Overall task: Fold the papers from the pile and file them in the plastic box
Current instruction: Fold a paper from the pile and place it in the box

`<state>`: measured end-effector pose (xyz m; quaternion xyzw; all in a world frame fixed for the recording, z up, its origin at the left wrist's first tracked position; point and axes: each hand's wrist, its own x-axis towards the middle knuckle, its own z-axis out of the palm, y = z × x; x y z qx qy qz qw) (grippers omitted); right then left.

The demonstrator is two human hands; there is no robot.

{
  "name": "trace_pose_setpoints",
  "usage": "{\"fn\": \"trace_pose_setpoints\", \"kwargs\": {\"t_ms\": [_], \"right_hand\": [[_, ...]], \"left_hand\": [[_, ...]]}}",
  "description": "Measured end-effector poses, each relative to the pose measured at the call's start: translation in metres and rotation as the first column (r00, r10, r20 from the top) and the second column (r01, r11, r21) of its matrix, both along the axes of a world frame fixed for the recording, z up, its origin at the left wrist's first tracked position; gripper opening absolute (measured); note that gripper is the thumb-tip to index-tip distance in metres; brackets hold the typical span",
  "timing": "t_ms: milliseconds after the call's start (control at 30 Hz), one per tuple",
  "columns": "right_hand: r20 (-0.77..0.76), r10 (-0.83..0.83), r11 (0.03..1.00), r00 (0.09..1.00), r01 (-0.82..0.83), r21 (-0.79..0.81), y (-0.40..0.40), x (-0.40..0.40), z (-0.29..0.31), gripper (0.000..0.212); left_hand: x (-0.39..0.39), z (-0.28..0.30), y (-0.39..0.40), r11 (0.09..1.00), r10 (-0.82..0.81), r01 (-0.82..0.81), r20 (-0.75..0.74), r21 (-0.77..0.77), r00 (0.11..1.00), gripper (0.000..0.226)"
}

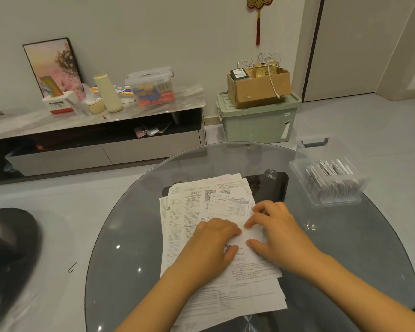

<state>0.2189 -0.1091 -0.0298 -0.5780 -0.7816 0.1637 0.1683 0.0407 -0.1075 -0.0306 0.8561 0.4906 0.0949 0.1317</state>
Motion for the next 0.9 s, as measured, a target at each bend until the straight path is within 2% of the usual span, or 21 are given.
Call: {"fn": "trace_pose_setpoints", "kwargs": {"t_ms": [67, 133, 267, 367, 434, 601, 767, 834, 901], "right_hand": [[0.098, 0.056, 0.998, 0.994, -0.055, -0.02, 0.0, 0.001, 0.002, 0.04], [0.131, 0.079, 0.996, 0.988, -0.074, -0.041, -0.001, 0.002, 0.005, 0.041], [0.065, 0.036, 0.999, 0.997, -0.034, -0.037, -0.002, 0.004, 0.011, 0.02], [-0.041, -0.005, 0.995, 0.999, 0.001, -0.096, 0.0, 0.004, 0.009, 0.016], [-0.058, -0.03, 0.994, 0.998, 0.024, -0.105, 0.001, 0.003, 0.005, 0.011], [-0.07, -0.036, 0.998, 0.997, 0.032, -0.062, 0.001, -0.002, -0.002, 0.034], [0.092, 0.043, 0.994, 0.995, -0.051, 0.095, 0.003, -0.002, -0.003, 0.025], [0.16, 0.078, 0.993, 0.984, -0.091, 0.073, 0.003, 0.0, -0.001, 0.029], [0.206, 0.102, 0.992, 0.973, -0.115, 0.05, 0.003, 0.001, 0.0, 0.037]], "left_hand": [[-0.002, -0.001, 0.003, 0.999, -0.023, 0.023, -0.009, 0.028, 1.0, 0.035], [-0.001, -0.002, 0.004, 0.998, -0.033, 0.033, 0.008, 0.059, 0.999, 0.031], [0.002, 0.002, 0.0, 0.991, 0.027, -0.039, 0.098, 0.125, 0.995, 0.021], [0.004, 0.003, -0.001, 0.987, 0.125, -0.143, 0.211, 0.07, 0.969, 0.016], [0.005, 0.001, -0.002, 0.987, 0.156, -0.163, 0.242, 0.011, 0.958, 0.014], [0.006, -0.007, 0.002, 0.982, 0.187, -0.177, 0.257, -0.064, 0.948, 0.032], [0.004, -0.009, 0.004, 0.99, 0.138, -0.136, 0.263, -0.027, 0.955, 0.022], [0.003, -0.01, 0.005, 0.997, 0.079, -0.081, 0.208, 0.002, 0.975, 0.021], [0.0, -0.009, 0.007, 0.999, 0.05, -0.049, 0.156, -0.01, 0.986, 0.031]]}}
